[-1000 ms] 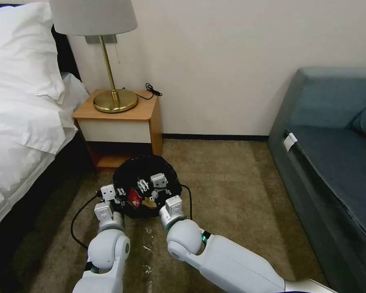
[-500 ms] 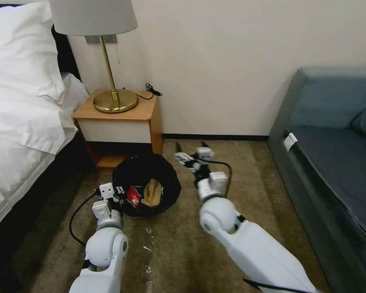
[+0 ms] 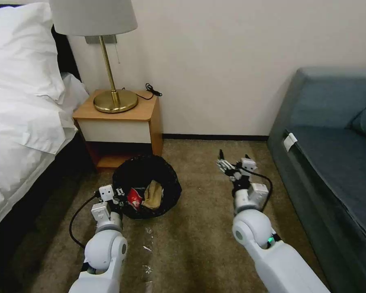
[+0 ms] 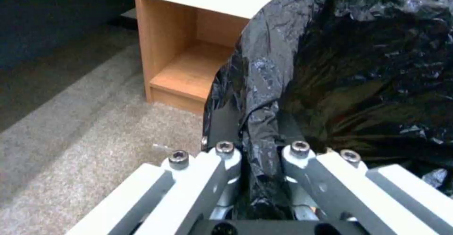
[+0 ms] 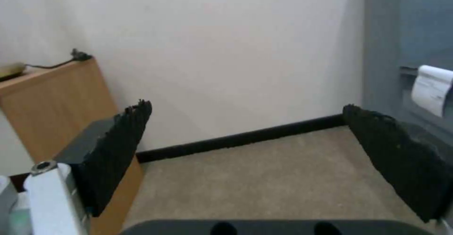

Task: Pick up the trash bin, then pick up the garbage on the floor and place it into the trash bin.

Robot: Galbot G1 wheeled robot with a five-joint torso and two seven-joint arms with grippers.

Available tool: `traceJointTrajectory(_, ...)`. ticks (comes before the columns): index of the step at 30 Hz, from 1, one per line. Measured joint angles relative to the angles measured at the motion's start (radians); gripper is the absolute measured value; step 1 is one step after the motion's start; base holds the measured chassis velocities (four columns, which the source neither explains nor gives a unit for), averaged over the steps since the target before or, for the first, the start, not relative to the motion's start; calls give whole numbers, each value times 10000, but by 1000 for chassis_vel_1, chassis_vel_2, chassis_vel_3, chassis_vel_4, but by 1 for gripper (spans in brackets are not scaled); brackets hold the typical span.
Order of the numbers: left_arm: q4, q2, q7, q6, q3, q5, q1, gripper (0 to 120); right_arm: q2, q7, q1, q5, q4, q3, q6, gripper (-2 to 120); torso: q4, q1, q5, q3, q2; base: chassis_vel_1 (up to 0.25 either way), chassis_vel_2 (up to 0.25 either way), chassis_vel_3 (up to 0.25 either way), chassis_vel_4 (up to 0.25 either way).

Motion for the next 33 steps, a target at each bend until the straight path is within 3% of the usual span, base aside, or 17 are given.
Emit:
traceJointTrajectory(7, 275, 38, -133, 129, 8, -809, -284, 4, 62, -38, -134, -58, -30, 201, 140, 100, 1, 0, -1, 1, 1, 0, 0, 0, 0)
traceJointTrajectory(19, 2013, -56, -1181, -74, -390, -3225, -1396, 4, -60, -189, -811, -271, 95, 702, 512, 100, 0, 0, -1, 1, 0, 0, 0, 0, 0)
traceJointTrajectory(26, 2411, -80, -1202, -150, -457, -3491, -1635, 4, 11, -230, -1011, -462, 145, 689, 610, 100, 0, 0, -2, 1, 0, 0, 0, 0, 0)
traceJointTrajectory(31, 2196, -52, -1203, -70, -477, -3379, -1552, 16, 20, -288, -1151, -596, 184, 728, 693, 100, 0, 0, -1, 1, 0, 0, 0, 0, 0)
traceJointTrajectory(33, 1911, 13, -1199, -42, -491, -3278, -1482, 28, 27, -307, -1235, -598, 231, 797, 697, 100, 1, 0, -2, 1, 0, 0, 0, 0, 0)
